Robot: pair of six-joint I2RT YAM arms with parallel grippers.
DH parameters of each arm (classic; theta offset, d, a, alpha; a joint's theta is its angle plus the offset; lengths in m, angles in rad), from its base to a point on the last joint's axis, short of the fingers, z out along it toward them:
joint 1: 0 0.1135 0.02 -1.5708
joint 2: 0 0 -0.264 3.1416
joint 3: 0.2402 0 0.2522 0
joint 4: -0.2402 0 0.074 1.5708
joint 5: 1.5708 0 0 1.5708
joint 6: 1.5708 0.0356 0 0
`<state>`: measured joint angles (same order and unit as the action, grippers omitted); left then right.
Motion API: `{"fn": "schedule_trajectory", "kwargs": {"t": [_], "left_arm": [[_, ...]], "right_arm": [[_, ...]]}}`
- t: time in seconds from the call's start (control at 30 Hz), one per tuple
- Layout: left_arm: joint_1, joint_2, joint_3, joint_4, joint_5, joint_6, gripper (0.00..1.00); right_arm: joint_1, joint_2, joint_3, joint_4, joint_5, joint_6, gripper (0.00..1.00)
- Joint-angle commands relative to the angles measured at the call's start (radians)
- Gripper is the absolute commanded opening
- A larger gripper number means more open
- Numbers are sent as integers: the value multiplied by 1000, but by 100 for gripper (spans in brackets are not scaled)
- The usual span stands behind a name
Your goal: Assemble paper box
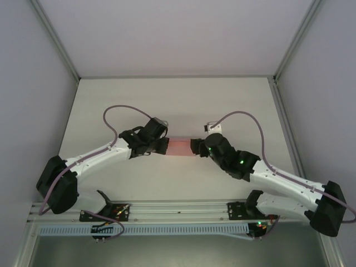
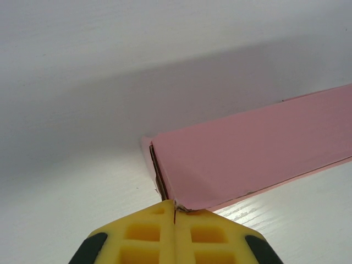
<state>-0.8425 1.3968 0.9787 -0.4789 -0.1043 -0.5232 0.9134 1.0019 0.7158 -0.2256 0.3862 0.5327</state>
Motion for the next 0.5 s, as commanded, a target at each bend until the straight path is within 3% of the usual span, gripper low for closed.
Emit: {"fn": "schedule_trajectory", "kwargs": {"t": [0.0,0.1,0.23,0.47], "left_arm": [[-8,18,-21,-21,6,29,0],[-9,19,-18,-23,6,31,0],[-8,20,-15,-21,7,35,0],[-9,-1,7,-54,25,56,23]], "right_arm": [[-92,38,41,9,-49,50,69],[-151,108,63,-22,-73,70,64],[-156,172,45,-33,-132,63,54],[-157,203,-86,10,-170,118,46]]}}
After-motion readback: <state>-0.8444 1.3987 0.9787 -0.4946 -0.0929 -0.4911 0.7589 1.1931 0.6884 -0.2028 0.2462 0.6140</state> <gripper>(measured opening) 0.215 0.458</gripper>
